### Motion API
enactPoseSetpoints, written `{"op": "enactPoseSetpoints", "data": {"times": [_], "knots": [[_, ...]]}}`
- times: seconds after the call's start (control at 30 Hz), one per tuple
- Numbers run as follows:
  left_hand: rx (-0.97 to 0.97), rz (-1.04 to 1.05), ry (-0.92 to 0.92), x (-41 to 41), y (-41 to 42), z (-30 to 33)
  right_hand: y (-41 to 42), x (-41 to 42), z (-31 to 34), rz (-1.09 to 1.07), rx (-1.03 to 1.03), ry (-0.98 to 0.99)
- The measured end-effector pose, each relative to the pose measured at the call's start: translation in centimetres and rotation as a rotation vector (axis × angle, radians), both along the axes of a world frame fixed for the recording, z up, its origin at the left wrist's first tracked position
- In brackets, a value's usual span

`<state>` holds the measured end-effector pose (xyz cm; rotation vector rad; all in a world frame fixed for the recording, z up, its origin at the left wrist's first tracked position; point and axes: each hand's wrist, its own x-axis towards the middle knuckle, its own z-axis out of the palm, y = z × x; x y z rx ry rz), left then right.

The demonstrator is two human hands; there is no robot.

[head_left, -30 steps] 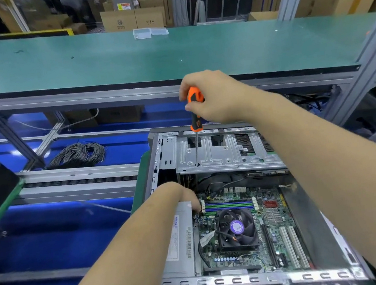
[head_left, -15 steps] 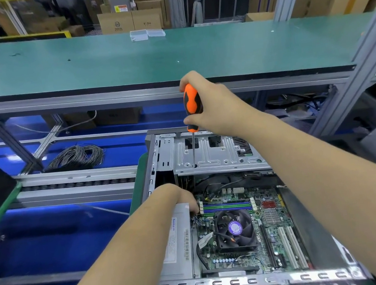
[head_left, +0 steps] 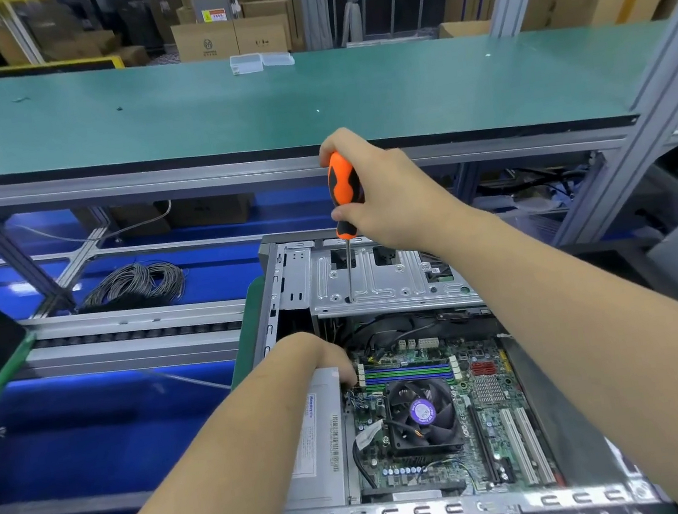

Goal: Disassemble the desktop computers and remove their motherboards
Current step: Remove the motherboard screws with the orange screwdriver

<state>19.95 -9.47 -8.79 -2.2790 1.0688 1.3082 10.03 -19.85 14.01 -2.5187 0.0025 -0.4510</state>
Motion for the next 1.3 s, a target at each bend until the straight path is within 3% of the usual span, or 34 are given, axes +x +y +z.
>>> {"op": "enactPoseSetpoints", "data": {"times": [0.5,0.7,0.9,1.3], "knots": [[-0.005,0.016,0.000,-0.3,0.2,0.6,-0.6,0.0,-0.2,-0.027,0.044,-0.009],[-0.002,0.012,-0.001,-0.4,0.3,1.0,0.1,-0.3,0.7,0.005,-0.037,0.013],[-0.010,0.002,-0.015,-0.4,0.3,1.1,1.0,0.3,1.9,-0.060,-0.283,0.053],[0.012,-0.040,0.030,0.2,0.0,0.3,0.0,0.1,2.1,-0.055,-0.264,0.062]]}}
